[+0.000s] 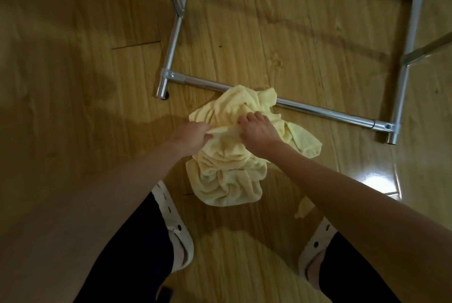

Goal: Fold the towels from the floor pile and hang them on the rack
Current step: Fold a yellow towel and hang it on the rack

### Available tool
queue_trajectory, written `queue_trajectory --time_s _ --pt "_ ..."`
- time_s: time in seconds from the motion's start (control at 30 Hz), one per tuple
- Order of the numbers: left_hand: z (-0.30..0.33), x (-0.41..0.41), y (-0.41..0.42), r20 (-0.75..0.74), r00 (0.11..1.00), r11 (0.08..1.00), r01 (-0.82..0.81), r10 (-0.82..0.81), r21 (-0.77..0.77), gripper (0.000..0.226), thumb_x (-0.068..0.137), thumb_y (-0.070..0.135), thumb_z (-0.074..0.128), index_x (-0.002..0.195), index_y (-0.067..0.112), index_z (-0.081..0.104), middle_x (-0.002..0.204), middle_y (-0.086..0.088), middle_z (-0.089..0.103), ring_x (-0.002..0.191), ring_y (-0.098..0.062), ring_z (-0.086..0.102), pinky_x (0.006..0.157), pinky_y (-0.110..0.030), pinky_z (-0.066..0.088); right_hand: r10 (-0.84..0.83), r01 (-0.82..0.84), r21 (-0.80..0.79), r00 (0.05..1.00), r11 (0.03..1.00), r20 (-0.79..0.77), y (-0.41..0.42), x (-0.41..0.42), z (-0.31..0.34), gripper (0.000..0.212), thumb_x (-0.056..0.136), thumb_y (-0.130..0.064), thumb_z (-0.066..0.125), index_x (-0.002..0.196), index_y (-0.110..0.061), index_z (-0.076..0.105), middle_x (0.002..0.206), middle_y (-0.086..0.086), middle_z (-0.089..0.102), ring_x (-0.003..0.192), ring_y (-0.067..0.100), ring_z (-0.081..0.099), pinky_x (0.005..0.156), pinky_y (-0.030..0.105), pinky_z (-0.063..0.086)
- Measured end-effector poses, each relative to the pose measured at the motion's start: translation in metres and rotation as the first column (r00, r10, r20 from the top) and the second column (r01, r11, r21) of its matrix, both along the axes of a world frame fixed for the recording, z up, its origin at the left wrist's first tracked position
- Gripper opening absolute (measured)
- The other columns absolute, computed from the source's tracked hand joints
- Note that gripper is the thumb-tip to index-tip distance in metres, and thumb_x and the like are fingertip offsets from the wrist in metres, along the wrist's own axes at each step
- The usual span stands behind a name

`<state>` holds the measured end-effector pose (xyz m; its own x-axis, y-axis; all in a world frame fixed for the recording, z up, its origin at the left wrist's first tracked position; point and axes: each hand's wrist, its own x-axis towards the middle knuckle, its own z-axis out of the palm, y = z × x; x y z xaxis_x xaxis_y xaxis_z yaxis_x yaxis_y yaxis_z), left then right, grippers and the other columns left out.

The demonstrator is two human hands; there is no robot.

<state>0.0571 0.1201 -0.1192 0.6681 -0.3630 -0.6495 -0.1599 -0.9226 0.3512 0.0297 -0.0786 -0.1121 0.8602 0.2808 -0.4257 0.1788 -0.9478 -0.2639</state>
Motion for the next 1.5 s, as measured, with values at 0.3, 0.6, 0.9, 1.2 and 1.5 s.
queue_trajectory --time_s 0.3,0.6,0.9,1.2,1.5 --pt "0.115 -0.004 -0.019 -0.051 0.956 0.956 0.292 -0.29 0.039 0.038 0.097 0.035 0.048 0.062 0.021 0.045 0.064 0.006 0.047 0.064 -0.014 0.048 0.056 -0.033 0.034 -0.02 0.021 0.039 0.999 0.999 -0.03 -0.032 -0.035 0.071 0.02 0.091 -0.009 0.046 0.11 -0.009 0.052 0.105 0.011 0.057 0.1 0.027 0.048 0.083 0.037 0.041" --pt "0.285 -0.034 -0.058 0.135 0.983 0.969 0.151 -0.126 -0.193 0.041 0.095 0.035 0.052 0.066 0.007 0.048 0.062 -0.002 0.044 0.059 -0.018 0.045 0.056 -0.035 0.031 -0.202 0.166 0.247 0.971 0.955 0.13 -0.057 -0.063 0.196 0.013 0.092 -0.015 0.053 0.102 -0.008 0.056 0.101 0.011 0.059 0.099 0.029 0.051 0.08 0.038 0.043" --pt "0.432 -0.077 -0.086 0.178 0.951 0.868 -0.141 0.252 -0.475 0.04 0.097 0.031 0.05 0.084 -0.005 0.06 0.073 -0.015 0.055 0.065 -0.023 0.052 0.061 -0.033 0.038 -0.392 0.229 0.467 0.874 0.854 0.289 -0.059 -0.136 0.329 0.027 0.09 -0.012 0.054 0.116 -0.013 0.051 0.105 0.0 0.058 0.104 0.017 0.049 0.087 0.03 0.045" --pt "0.528 -0.14 -0.104 -0.259 0.731 0.44 -0.612 0.631 -0.657 0.02 0.096 0.017 0.055 0.079 0.011 0.063 0.076 -0.006 0.065 0.062 -0.012 0.064 0.061 -0.025 0.052 -0.153 0.07 0.485 0.979 0.872 0.134 -0.044 -0.223 0.418 0.092 0.067 -0.046 0.079 0.139 -0.025 0.027 0.138 -0.009 0.036 0.127 0.009 0.036 0.103 0.027 0.037" --pt "0.602 -0.167 -0.111 -0.352 0.646 0.272 -0.665 0.677 -0.696 0.008 0.094 0.008 0.055 0.09 0.002 0.057 0.085 -0.015 0.056 0.073 -0.022 0.06 0.063 -0.031 0.054 -0.507 0.053 0.75 0.768 0.659 0.391 -0.033 -0.237 0.485 0.029 0.083 -0.019 0.07 0.108 -0.013 0.056 0.093 -0.006 0.057 0.084 0.009 0.057 0.076 0.025 0.05"
